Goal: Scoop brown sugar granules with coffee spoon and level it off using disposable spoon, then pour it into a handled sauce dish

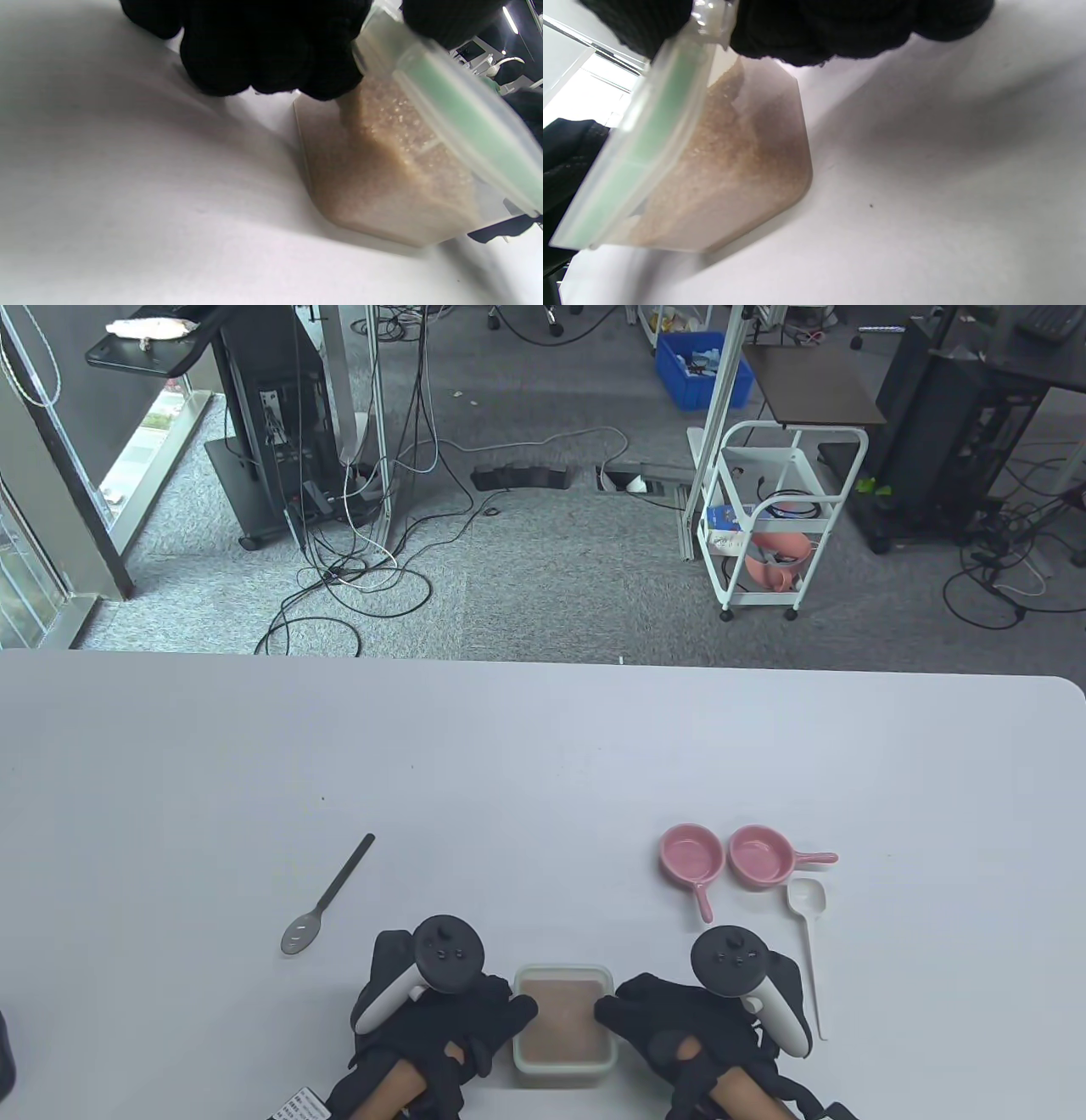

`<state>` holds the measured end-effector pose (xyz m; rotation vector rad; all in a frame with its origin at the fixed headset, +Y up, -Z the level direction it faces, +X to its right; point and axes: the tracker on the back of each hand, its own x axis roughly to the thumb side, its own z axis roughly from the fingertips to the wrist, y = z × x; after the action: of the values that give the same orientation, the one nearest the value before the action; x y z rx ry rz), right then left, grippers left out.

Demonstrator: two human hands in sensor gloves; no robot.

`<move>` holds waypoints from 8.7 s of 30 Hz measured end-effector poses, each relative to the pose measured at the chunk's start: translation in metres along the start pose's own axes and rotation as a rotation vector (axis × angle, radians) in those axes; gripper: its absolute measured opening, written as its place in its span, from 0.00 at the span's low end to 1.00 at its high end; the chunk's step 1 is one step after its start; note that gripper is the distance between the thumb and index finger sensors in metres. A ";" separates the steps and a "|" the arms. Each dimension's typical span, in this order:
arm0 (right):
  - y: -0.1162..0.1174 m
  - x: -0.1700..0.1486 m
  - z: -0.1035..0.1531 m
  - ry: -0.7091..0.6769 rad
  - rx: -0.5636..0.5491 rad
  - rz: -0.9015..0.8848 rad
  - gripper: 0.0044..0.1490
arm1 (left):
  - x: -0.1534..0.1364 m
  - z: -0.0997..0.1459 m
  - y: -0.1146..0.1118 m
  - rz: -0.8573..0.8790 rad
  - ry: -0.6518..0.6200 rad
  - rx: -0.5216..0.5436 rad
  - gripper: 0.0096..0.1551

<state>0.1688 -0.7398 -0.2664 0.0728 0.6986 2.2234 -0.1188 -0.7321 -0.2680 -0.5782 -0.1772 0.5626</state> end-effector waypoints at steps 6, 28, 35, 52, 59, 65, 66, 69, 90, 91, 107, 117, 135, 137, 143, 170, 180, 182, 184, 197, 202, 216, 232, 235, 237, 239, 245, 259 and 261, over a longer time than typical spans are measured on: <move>0.000 -0.001 0.002 0.000 -0.016 0.005 0.34 | 0.000 0.004 0.000 -0.003 0.002 0.057 0.30; -0.011 0.000 0.011 -0.049 -0.081 0.038 0.31 | 0.010 0.020 0.013 -0.138 -0.154 0.159 0.59; -0.014 0.002 0.012 -0.066 -0.091 0.080 0.32 | 0.039 0.025 -0.004 -0.334 -0.346 0.142 0.72; -0.029 0.013 0.020 -0.304 0.033 0.217 0.58 | 0.043 0.017 -0.015 -0.407 -0.331 0.102 0.73; -0.025 0.019 0.022 -0.373 0.053 0.295 0.62 | 0.044 0.018 -0.016 -0.423 -0.353 0.131 0.72; -0.028 0.023 0.025 -0.432 0.006 0.362 0.65 | 0.044 0.022 -0.008 -0.353 -0.388 0.153 0.72; -0.028 0.024 0.026 -0.442 -0.003 0.368 0.66 | 0.044 0.023 -0.007 -0.355 -0.401 0.168 0.72; -0.031 0.026 0.029 -0.474 -0.038 0.365 0.67 | 0.045 0.029 0.001 -0.347 -0.407 0.203 0.72; -0.037 0.024 0.032 -0.481 -0.068 0.358 0.66 | -0.019 0.031 0.056 -0.324 -0.113 0.369 0.71; -0.037 0.024 0.032 -0.480 -0.067 0.359 0.66 | -0.023 0.027 0.056 -0.327 -0.090 0.359 0.71; -0.038 0.023 0.032 -0.470 -0.060 0.365 0.65 | -0.044 -0.003 0.040 -0.399 0.051 0.261 0.71; -0.037 0.023 0.031 -0.463 -0.050 0.366 0.65 | -0.047 -0.010 0.030 -0.425 0.070 0.231 0.70; -0.065 0.025 0.047 -0.476 -0.214 0.306 0.64 | -0.048 -0.012 0.028 -0.458 0.106 0.208 0.67; -0.080 0.024 0.056 -0.481 -0.306 0.251 0.64 | -0.045 -0.008 0.033 -0.415 0.075 0.237 0.65; -0.124 0.006 0.083 -0.445 -0.556 0.071 0.63 | -0.024 0.013 0.040 -0.321 -0.077 0.292 0.66; -0.142 -0.091 0.037 0.499 -0.463 0.318 0.39 | 0.009 0.018 0.009 -0.370 -0.256 0.149 0.66; -0.124 -0.089 0.021 0.573 -0.455 0.468 0.36 | 0.010 0.016 0.005 -0.379 -0.253 0.121 0.66; -0.123 -0.088 0.019 0.579 -0.475 0.491 0.34 | 0.010 0.016 0.005 -0.381 -0.251 0.116 0.66; -0.122 -0.087 0.018 0.572 -0.499 0.507 0.32 | 0.011 0.016 0.005 -0.379 -0.252 0.116 0.66; -0.125 -0.090 0.020 0.572 -0.503 0.451 0.28 | 0.010 0.015 0.005 -0.373 -0.252 0.109 0.66; -0.129 -0.094 0.024 0.557 -0.484 0.378 0.25 | 0.010 0.015 0.004 -0.354 -0.262 0.098 0.67; -0.157 -0.073 0.069 0.210 -0.710 0.090 0.24 | 0.010 0.014 0.003 -0.340 -0.284 0.080 0.69; -0.116 0.010 0.093 -0.543 -0.671 0.045 0.25 | 0.017 0.012 -0.005 -0.348 -0.320 0.061 0.71; -0.103 0.022 0.092 -0.602 -0.612 0.144 0.24 | 0.018 0.011 -0.007 -0.354 -0.319 0.057 0.71; -0.093 0.030 0.090 -0.627 -0.576 0.230 0.25 | 0.019 0.010 -0.008 -0.359 -0.319 0.052 0.71; -0.084 0.035 0.088 -0.645 -0.549 0.282 0.25 | 0.020 0.010 -0.009 -0.366 -0.318 0.052 0.71; -0.059 0.048 0.079 -0.650 -0.441 0.493 0.26 | 0.021 0.009 -0.011 -0.366 -0.317 0.050 0.71; -0.003 0.077 0.091 -0.656 -0.497 1.081 0.26 | 0.021 0.008 -0.011 -0.345 -0.313 0.031 0.71; 0.005 0.079 0.091 -0.661 -0.504 1.137 0.26 | 0.021 0.008 -0.011 -0.344 -0.313 0.030 0.71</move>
<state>0.1356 -0.6449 -0.2001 1.1196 -0.4202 3.0502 -0.0990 -0.7244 -0.2551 -0.4147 -0.5527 0.3176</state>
